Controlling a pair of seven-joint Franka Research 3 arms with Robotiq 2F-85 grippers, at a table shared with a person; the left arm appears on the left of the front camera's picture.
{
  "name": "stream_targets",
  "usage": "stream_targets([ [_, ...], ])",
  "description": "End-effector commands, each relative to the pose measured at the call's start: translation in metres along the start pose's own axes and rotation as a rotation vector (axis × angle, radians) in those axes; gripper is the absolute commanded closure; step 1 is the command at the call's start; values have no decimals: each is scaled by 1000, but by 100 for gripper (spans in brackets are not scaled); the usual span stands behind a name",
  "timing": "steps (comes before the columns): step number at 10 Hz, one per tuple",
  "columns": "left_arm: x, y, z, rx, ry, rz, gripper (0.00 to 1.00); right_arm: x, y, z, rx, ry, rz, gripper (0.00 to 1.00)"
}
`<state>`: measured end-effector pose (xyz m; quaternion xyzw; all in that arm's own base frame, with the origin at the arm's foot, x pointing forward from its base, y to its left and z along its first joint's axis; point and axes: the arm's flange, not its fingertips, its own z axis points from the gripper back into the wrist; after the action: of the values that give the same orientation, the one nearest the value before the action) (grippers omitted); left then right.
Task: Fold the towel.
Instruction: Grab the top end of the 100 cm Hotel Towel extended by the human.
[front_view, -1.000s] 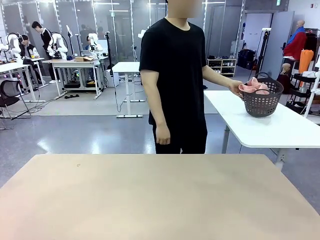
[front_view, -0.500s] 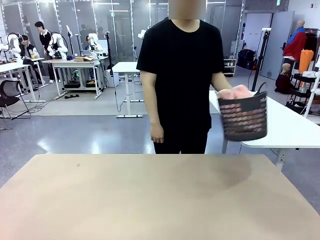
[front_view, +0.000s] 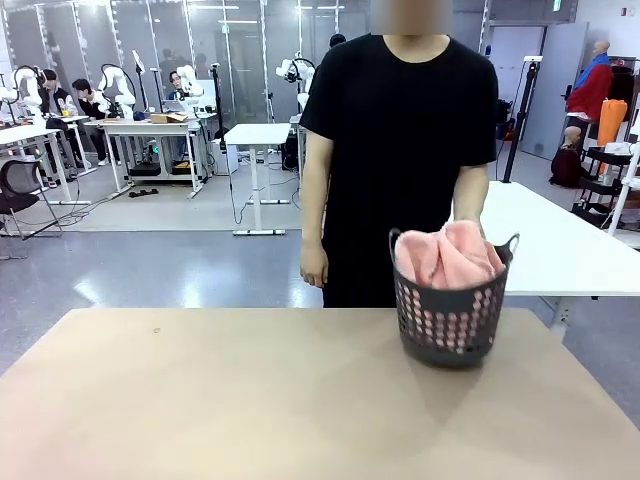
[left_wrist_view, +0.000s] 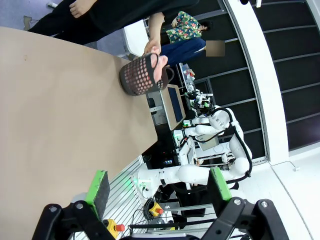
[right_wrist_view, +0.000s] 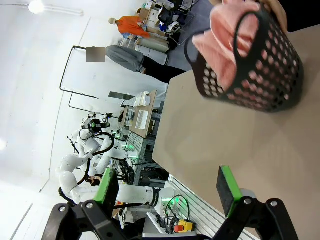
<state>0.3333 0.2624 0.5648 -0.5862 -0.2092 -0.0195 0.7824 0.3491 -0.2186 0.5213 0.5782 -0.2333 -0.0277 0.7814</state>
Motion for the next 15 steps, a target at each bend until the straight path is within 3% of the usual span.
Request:
stream_targets([
  [1,0,0,0,-4,0,-2,0,0,1,0,2,-2,1,0],
  [15,0,0,0,-4,0,-2,0,0,1,0,2,-2,1,0],
])
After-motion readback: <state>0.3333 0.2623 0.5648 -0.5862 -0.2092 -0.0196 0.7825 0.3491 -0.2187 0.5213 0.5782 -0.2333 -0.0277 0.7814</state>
